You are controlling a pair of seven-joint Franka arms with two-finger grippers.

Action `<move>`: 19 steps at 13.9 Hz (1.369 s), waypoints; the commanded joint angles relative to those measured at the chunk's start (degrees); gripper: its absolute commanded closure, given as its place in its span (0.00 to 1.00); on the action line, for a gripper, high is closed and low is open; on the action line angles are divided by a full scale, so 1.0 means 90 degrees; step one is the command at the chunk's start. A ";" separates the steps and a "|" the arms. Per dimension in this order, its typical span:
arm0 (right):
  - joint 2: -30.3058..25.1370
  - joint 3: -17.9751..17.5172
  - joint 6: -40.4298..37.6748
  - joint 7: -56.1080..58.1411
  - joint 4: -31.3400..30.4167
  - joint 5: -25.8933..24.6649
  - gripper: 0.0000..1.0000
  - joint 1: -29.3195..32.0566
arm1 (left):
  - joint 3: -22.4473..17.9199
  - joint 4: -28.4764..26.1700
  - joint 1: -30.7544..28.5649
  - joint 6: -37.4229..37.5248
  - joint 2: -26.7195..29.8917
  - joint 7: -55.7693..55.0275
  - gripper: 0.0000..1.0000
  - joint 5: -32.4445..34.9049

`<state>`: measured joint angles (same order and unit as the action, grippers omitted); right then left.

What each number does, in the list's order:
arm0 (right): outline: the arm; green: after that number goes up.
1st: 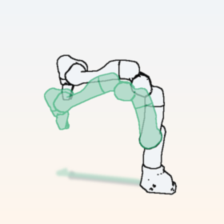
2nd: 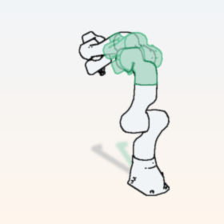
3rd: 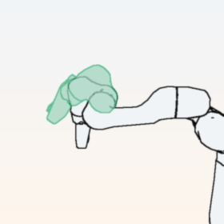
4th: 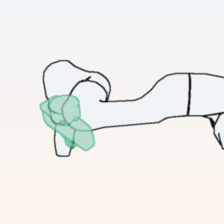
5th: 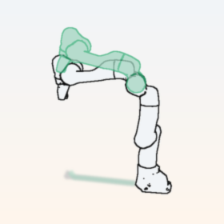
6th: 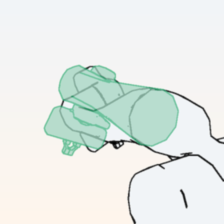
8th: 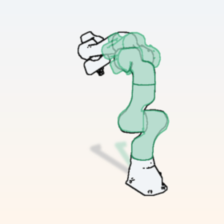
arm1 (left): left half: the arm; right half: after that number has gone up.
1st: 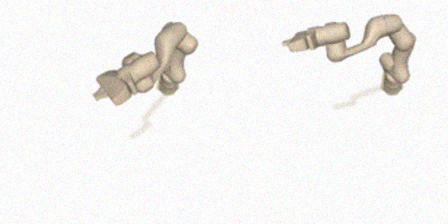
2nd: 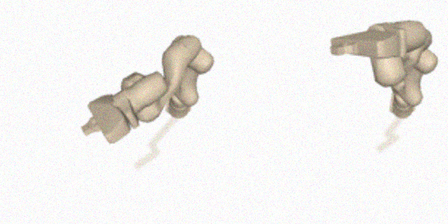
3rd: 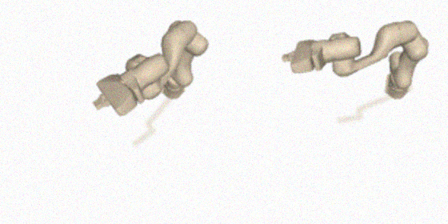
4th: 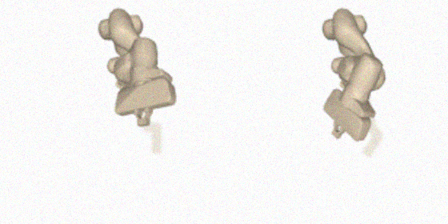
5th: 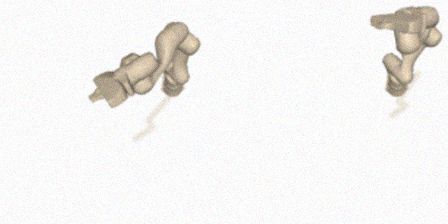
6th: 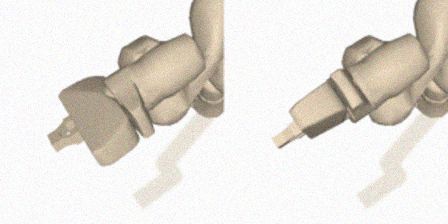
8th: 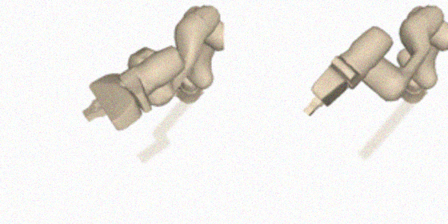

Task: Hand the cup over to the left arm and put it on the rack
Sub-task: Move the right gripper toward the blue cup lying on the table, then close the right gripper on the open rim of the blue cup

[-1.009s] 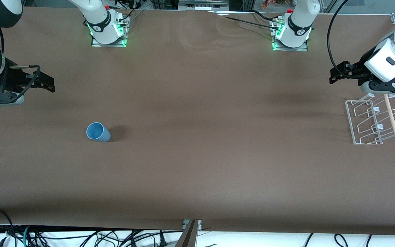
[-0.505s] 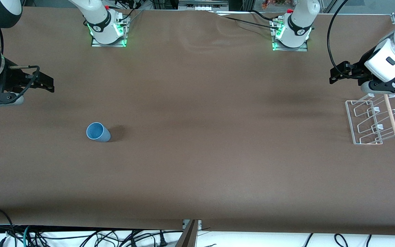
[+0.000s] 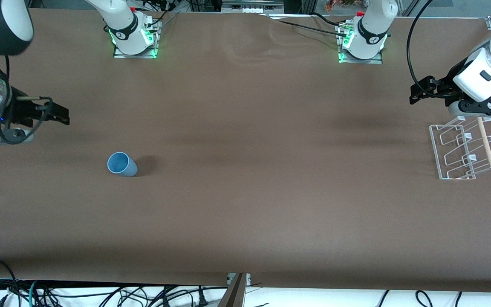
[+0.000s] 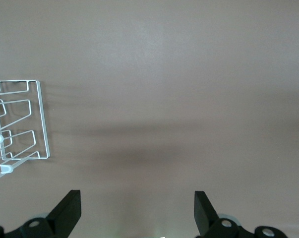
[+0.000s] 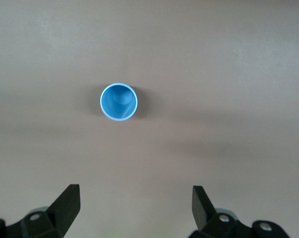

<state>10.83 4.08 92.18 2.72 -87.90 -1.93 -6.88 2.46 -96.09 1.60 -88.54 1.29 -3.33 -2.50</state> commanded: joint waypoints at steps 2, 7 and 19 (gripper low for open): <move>0.0339 -0.0082 0.0634 0.0060 -0.0388 -0.0079 0.00 0.0090 | 0.0039 0.0159 -0.0031 0.0150 -0.0026 0.0107 0.00 0.0102; 0.0866 -0.0082 0.2421 0.0059 -0.1268 -0.0030 0.00 0.0110 | 0.0030 0.0150 -0.0032 0.0150 -0.0026 0.0107 0.00 0.0102; 0.1961 -0.0062 0.3166 0.0059 -0.1454 0.0419 0.00 0.0197 | 0.0029 0.0150 -0.0041 0.0150 -0.0026 0.0107 0.00 0.0102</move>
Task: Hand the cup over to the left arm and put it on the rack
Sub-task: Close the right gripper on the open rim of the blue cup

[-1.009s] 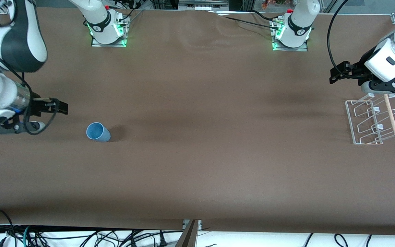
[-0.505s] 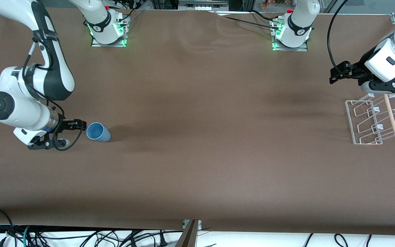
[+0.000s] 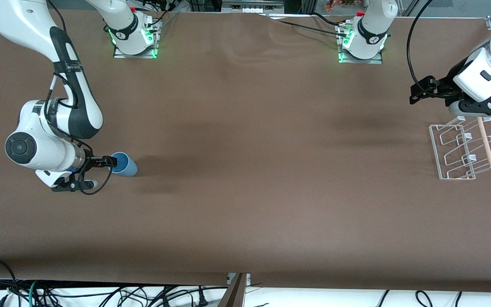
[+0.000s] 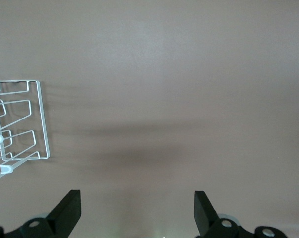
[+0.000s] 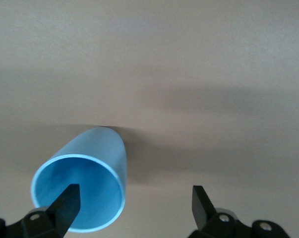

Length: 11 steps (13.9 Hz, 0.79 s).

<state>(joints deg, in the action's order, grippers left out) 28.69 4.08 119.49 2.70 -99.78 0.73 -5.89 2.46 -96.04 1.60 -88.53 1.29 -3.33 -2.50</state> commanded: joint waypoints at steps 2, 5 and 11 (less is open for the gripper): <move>0.0035 -0.0063 0.0132 0.0051 -0.0193 0.0134 0.00 0.0098 | 0.0030 0.0154 -0.0031 0.0149 -0.0026 0.0107 0.00 0.0102; 0.0074 -0.0063 0.0122 0.0051 -0.0261 0.0377 0.04 0.0108 | 0.0030 0.0144 -0.0031 0.0149 -0.0026 0.0107 0.00 0.0102; 0.0103 -0.0063 0.0054 -0.0046 -0.0232 0.0417 1.00 0.0098 | 0.0030 0.0144 -0.0031 0.0149 -0.0026 0.0107 0.00 0.0102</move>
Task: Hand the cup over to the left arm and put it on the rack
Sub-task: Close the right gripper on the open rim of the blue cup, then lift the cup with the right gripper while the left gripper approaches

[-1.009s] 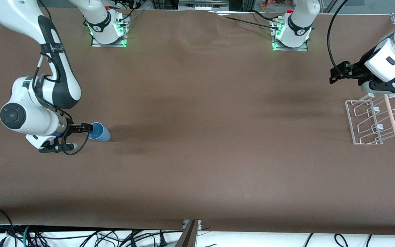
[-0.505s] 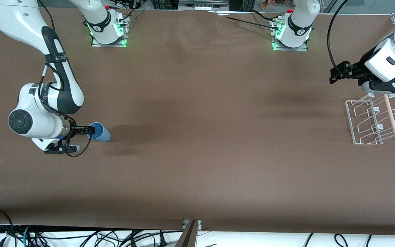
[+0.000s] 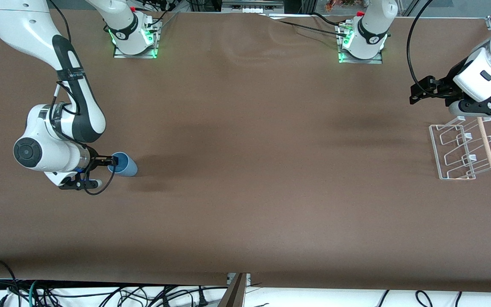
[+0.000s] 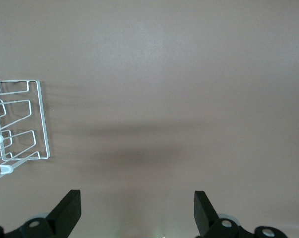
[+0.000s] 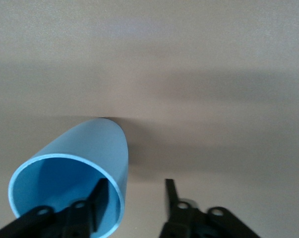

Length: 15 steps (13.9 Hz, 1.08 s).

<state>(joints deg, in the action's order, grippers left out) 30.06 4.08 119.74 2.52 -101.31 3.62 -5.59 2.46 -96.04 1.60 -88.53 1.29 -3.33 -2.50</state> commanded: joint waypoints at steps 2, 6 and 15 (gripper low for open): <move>-0.0020 -0.0063 0.0035 -0.0027 -0.0033 0.0096 1.00 0.0035 | 0.0039 0.0154 -0.0031 0.0149 -0.0026 0.0097 0.00 0.0102; 0.0010 -0.0102 0.0016 0.0022 0.0142 0.0864 1.00 0.0025 | 0.0049 0.0144 -0.0031 0.0169 -0.0026 0.0106 0.00 0.0102; 0.0058 -0.0462 -0.1097 -0.0990 0.1568 0.3423 1.00 -0.0403 | 0.0039 0.0144 -0.0031 0.0237 -0.0026 0.0106 0.00 0.0092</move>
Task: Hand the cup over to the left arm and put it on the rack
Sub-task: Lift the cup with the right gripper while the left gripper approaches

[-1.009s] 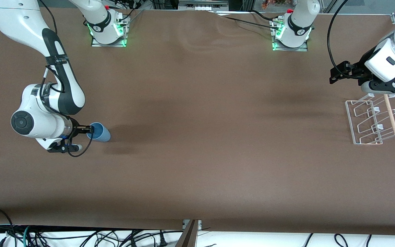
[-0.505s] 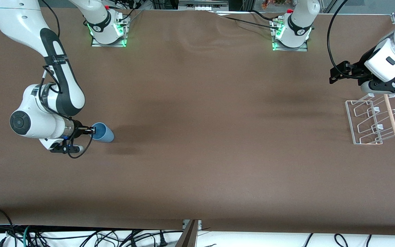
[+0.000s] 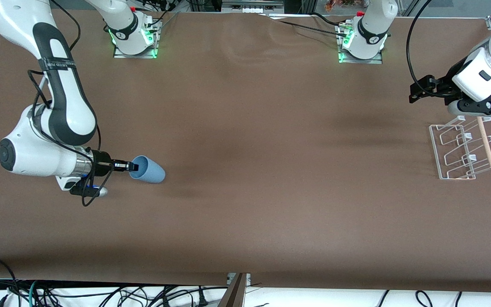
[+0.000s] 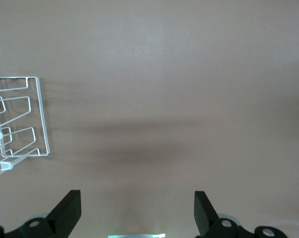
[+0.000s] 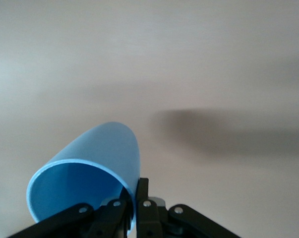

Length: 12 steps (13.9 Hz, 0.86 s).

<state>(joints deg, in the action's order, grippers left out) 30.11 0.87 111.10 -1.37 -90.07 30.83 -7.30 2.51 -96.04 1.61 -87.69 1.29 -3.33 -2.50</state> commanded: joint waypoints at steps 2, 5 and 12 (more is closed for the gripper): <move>0.0169 -0.0165 -0.0089 -0.1416 0.0641 0.0937 1.00 -0.0496 | 0.0034 0.0144 -0.0032 0.0144 -0.0026 0.0106 0.00 0.0092; 0.0384 -0.0165 -0.0050 -0.2161 0.0993 0.1631 1.00 -0.0839 | -0.0005 0.0154 -0.0042 0.0134 -0.0055 0.0096 0.00 0.0024; 0.0795 -0.0175 0.0319 -0.2649 0.1580 0.2149 1.00 -0.1483 | 0.0044 0.0192 0.0075 0.0232 -0.0659 0.0972 0.00 -0.0843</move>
<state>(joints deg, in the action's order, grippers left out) 35.74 -0.81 112.37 -22.60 -78.61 47.96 -18.59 3.03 -96.05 2.19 -86.42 -2.49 0.07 -6.82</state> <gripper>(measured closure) 0.947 0.000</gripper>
